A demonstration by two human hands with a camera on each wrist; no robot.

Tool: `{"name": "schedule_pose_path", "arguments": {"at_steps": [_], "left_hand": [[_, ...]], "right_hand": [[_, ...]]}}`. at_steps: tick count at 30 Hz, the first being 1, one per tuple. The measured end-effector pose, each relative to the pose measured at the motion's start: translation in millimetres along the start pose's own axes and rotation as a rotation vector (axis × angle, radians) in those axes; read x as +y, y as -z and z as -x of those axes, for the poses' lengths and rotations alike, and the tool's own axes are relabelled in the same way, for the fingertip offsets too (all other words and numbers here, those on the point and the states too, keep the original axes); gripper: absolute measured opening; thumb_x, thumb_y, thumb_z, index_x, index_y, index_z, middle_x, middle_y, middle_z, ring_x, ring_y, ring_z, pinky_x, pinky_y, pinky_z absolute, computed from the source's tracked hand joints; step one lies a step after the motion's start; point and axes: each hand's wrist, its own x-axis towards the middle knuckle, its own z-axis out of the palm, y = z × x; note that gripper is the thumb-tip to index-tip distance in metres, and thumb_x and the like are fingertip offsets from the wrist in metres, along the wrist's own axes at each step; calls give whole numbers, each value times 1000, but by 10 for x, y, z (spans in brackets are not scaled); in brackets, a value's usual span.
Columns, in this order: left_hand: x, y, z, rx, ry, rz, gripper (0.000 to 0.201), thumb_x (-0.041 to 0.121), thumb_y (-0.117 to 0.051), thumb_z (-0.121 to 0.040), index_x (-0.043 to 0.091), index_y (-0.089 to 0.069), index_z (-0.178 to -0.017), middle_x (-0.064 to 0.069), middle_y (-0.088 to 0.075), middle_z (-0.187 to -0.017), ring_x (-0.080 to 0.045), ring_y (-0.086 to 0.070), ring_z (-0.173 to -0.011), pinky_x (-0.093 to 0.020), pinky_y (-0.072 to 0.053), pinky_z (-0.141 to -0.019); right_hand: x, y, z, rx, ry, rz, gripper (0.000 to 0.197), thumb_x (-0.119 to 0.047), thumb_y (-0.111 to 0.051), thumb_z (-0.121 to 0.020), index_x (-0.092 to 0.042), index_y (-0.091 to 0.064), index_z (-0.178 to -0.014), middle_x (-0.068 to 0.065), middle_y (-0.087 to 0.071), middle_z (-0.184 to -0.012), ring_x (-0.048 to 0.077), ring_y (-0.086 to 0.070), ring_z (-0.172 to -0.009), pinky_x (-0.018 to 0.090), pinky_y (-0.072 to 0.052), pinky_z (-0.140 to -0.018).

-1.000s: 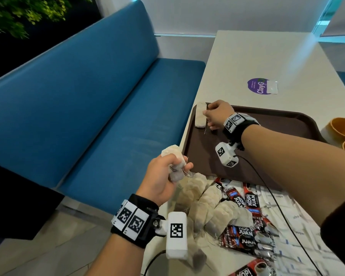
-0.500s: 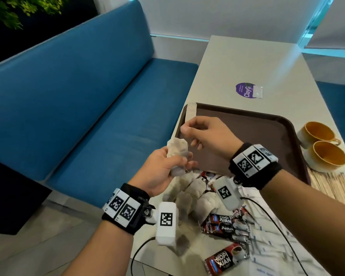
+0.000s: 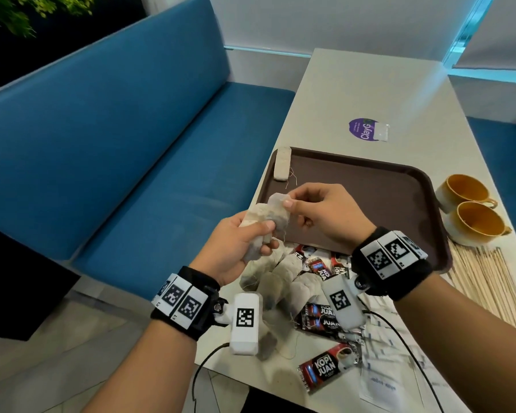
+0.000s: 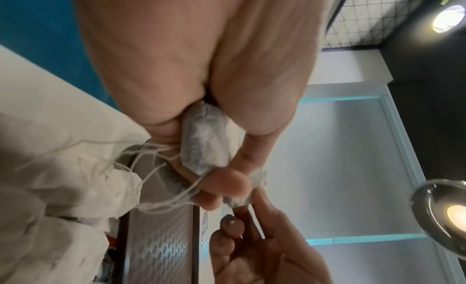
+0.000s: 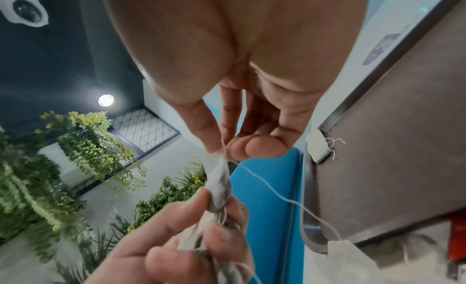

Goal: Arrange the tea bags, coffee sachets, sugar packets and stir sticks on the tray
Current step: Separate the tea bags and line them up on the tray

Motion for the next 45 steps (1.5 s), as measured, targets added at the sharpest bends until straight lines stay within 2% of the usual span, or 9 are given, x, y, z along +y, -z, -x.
{"name": "schedule_pose_path", "arguments": {"at_steps": [7, 13, 19, 23, 26, 29, 34, 38, 45], "left_hand": [[-31, 12, -33, 85, -47, 30, 29, 2, -68, -92, -3, -62, -120, -13, -71, -96, -21, -63, -69, -25, -51, -58], [-39, 59, -101, 143, 6, 104, 12, -4, -61, -95, -2, -60, -106, -16, -63, -90, -26, -64, -71, -26, -49, -57], [-10, 124, -141, 135, 45, 52, 23, -11, -43, -92, -12, -59, -108, -22, -61, -94, -30, -68, -74, -29, -47, -61], [-15, 172, -197, 150, 39, 125, 20, -11, -46, -96, -13, -58, -113, -22, -66, -98, -35, -75, -89, -26, -56, -62], [-17, 204, -237, 157, 49, 256, 19, -7, -50, -100, -12, -56, -117, -21, -70, -100, -40, -74, -99, -39, -63, -71], [9, 221, -257, 155, 50, 308, 19, -3, -49, -102, -9, -55, -120, -20, -72, -101, -41, -72, -104, -54, -62, -78], [45, 210, -242, 118, 12, 255, 13, 3, -48, -104, 2, -61, -106, -17, -71, -108, -38, -71, -108, -74, -48, -91], [57, 207, -229, 128, -20, 266, 14, 3, -48, -104, -1, -59, -112, -18, -70, -108, -41, -71, -106, -62, -56, -90], [71, 251, -195, 180, 21, 297, 22, 2, -51, -103, -7, -55, -123, -26, -68, -113, -47, -72, -99, -44, -61, -85]], "right_hand": [[20, 7, -32, 0, -40, -104, 21, -15, -74, -93, 5, -73, -100, 11, -62, -69, 16, -52, -59, 21, -45, -53], [77, 70, -342, 60, -60, -34, 19, -15, -74, -94, 3, -73, -99, 13, -67, -73, 18, -61, -59, 22, -49, -51], [236, 336, -963, 139, 32, 414, 11, -32, -74, -90, -23, -75, -85, -3, -75, -77, 18, -72, -76, 36, -58, -75], [328, 411, -1260, 127, -17, 583, 9, -28, -72, -92, -21, -75, -86, -3, -73, -83, 18, -68, -82, 33, -54, -78], [346, 319, -1346, 25, -57, 699, 9, -24, -70, -94, -17, -74, -91, -2, -70, -80, 12, -64, -74, 25, -45, -68], [393, 206, -1410, -110, -193, 329, 8, -13, -68, -96, -7, -68, -91, 4, -67, -65, 12, -64, -52, 24, -43, -50], [531, 83, -1587, -47, -273, 340, 7, -17, -68, -97, -11, -69, -93, 6, -67, -78, 16, -64, -62, 27, -53, -54], [629, 50, -1730, 139, -281, 337, 14, -20, -70, -95, -7, -75, -96, 12, -69, -79, 17, -60, -59, 26, -56, -53], [630, 74, -1796, 180, -220, 343, 6, -21, -71, -95, -17, -72, -98, 3, -70, -77, 14, -60, -56, 25, -54, -48]]}}
